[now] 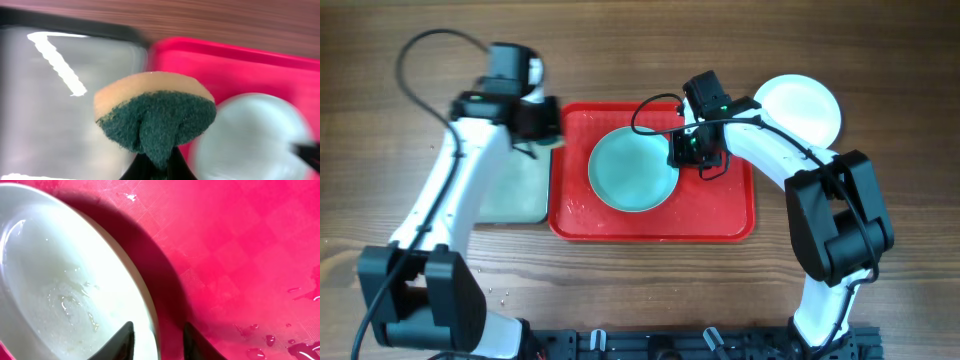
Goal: Clean dirty plates on tray and stack at the side
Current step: 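Return the sponge to the black water tray and withdraw left gripper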
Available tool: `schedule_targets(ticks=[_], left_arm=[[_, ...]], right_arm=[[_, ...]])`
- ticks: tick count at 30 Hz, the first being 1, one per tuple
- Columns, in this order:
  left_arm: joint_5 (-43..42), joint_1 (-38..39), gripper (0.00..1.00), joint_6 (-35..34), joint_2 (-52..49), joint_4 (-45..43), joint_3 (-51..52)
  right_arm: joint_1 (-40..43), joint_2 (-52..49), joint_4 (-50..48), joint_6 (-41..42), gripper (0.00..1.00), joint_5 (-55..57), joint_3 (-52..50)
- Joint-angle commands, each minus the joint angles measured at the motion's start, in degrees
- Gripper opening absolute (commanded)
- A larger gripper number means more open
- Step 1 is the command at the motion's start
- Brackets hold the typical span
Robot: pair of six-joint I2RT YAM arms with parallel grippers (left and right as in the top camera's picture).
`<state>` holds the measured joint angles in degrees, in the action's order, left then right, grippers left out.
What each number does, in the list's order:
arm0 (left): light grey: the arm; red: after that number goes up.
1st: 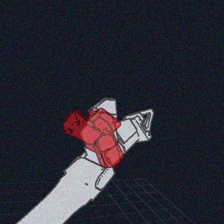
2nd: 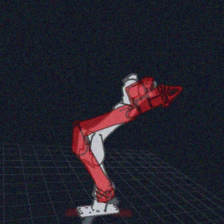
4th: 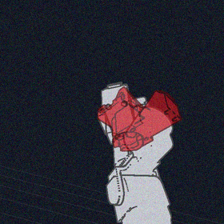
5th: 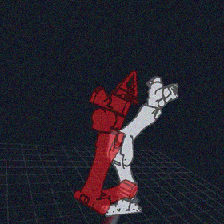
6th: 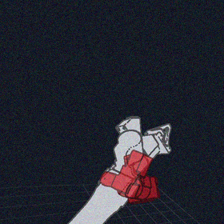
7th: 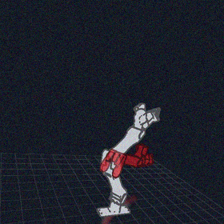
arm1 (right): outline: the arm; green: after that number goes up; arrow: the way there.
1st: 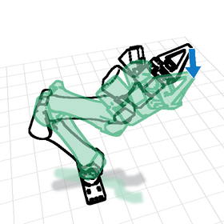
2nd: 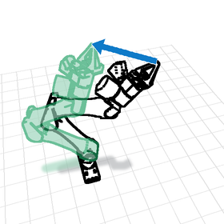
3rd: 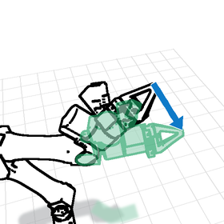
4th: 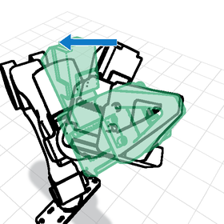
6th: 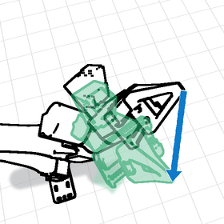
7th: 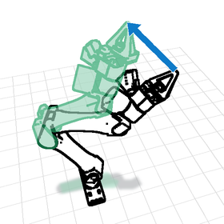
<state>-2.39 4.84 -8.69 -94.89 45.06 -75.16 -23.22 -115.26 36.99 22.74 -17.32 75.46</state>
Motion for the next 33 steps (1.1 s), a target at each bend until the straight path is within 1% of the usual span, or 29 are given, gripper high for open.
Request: schedule_targets(ticks=[1, 5, 9, 11, 13, 14, 15, 17, 18, 19, 21, 22, 24, 25, 26, 27, 28, 30, 33], left_arm=[[0.98, -7.63, 0.04, 5.77, -0.66, -1.42, -0.5], [0.98, -12.33, 0.04, 14.75, -4.5, -2.16, -0.5], [0.87, -13.11, 0.04, 18.34, -10.73, -2.54, -0.48], [1.01, -12.98, 0.04, 19.67, -13.92, -2.75, -0.48], [1.01, -13.0, 0.05, 19.67, -15.26, -2.78, -0.48], [1.03, -13.0, 0.07, 19.69, -15.41, -2.8, -0.48], [1.03, -13.0, 0.11, 19.69, -15.41, -2.84, -0.48], [1.01, -13.0, 0.4, 19.69, -15.41, -2.58, -0.48], [1.01, -13.0, 0.43, 19.69, -15.39, -2.36, -0.5], [0.98, -13.0, 0.5, 19.69, -15.34, -2.32, -0.5], [1.01, -13.0, 0.56, 19.67, -14.84, -2.36, -0.61], [0.98, -13.0, 0.58, 19.63, -14.23, -2.34, -0.9], [0.98, -13.0, 0.59, 19.02, -12.35, -2.45, -1.77], [0.94, -13.0, 0.61, 18.75, -10.43, -2.69, -2.82], [0.92, -13.0, 0.61, 18.67, -8.87, -2.64, -3.85], [0.7, -13.0, 0.62, 18.16, -6.95, -2.62, -5.16], [0.55, -13.09, 0.67, 16.72, -4.57, -3.08, -6.62], [0.57, -13.64, 0.73, 13.77, -0.74, -4.61, -8.5], [0.57, -15.78, 0.86, 7.65, 4.57, -8.92, -9.35]], right_arm=[[-0.24, 0.31, -0.04, 1.73, 0.26, 1.36, -0.17], [-0.24, 0.31, -0.04, 1.22, 0.26, 1.38, -0.17], [-0.24, 0.31, -0.13, 0.68, 0.26, 1.36, -0.17], [-0.24, 0.31, -0.28, -2.01, 0.26, 1.38, -0.17], [-0.24, 0.31, -0.13, -2.16, 0.26, 1.36, -0.17], [-0.24, 0.31, -0.13, -2.14, 0.26, 1.36, -0.17], [-0.24, 0.31, -0.13, -2.16, 0.27, 1.38, -0.17], [-0.24, 0.31, -0.15, -2.16, 0.27, 1.36, -0.17], [-0.24, 0.31, -0.13, -2.16, 0.27, 1.36, -0.17], [-0.24, 0.31, -0.13, -2.14, 0.27, 1.38, -0.17], [-0.24, 0.31, -0.13, -2.14, 0.27, 1.38, -0.17], [-0.24, 0.31, -0.07, -2.12, 0.27, 1.38, -0.17], [-0.24, 0.31, 0.02, -1.57, 0.42, 1.38, -0.17], [-0.24, 0.31, -0.02, -1.57, 0.45, 1.38, -0.17], [-0.24, 0.31, -0.02, -1.57, 0.45, 1.36, -0.17], [-0.24, 0.31, 0.0, -1.57, 0.44, 1.38, -0.17], [-0.24, 0.31, 0.0, -1.57, 0.43, 1.38, -0.17], [-0.24, 0.31, 0.0, -1.62, 0.34, 1.4, -0.17], [-0.26, 0.31, -0.02, -1.57, 0.21, 1.4, -0.17]])
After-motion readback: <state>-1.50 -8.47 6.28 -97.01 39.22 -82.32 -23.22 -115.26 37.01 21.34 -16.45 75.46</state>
